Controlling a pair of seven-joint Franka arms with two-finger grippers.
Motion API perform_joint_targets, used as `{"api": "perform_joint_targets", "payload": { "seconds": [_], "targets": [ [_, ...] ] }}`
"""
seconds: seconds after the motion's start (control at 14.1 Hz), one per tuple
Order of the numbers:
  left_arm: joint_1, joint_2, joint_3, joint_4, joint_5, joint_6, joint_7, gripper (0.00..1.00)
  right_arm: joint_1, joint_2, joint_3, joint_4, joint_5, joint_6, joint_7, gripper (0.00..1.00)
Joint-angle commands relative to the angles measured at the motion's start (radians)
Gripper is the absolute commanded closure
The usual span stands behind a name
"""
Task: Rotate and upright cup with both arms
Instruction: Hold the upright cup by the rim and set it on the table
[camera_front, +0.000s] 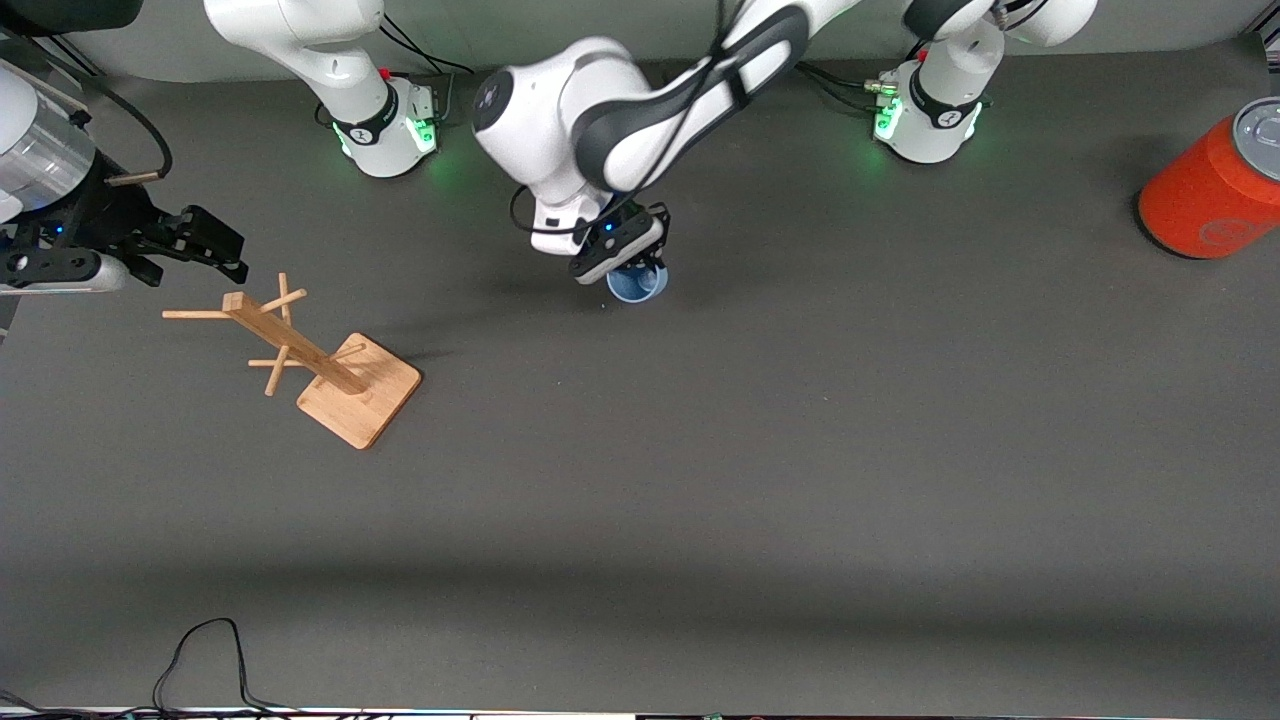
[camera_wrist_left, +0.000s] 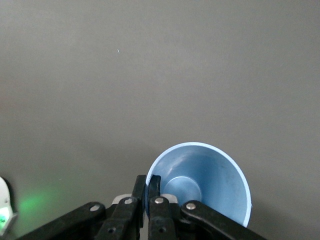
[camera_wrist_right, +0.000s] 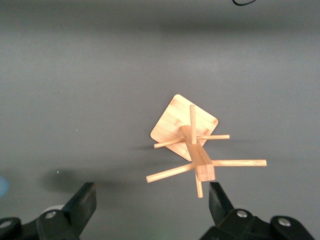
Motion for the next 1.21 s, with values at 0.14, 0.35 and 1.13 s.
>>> {"api": "perform_joint_targets", "payload": {
  "seconds": [0.14,0.35,1.13],
  "targets": [
    [0.196,-0.35,0.003,-0.283,-0.215,0.102,0.241,1.0,-0.1,0.027,0.075,0.037,0.009,-0.031,-0.002,0.0],
    [0.316,-0.578,0.006,-0.576,-0.332,0.293,0.401,1.0,-0.078,0.062,0.078,0.086,0.01,-0.031,0.003,0.0],
    [0.417,-0.688,0.018,-1.126,-0.342,0.943,0.621,1.0,-0.029,0.094,0.088,0.097,0.023,-0.031,-0.002,0.0]
  ]
}}
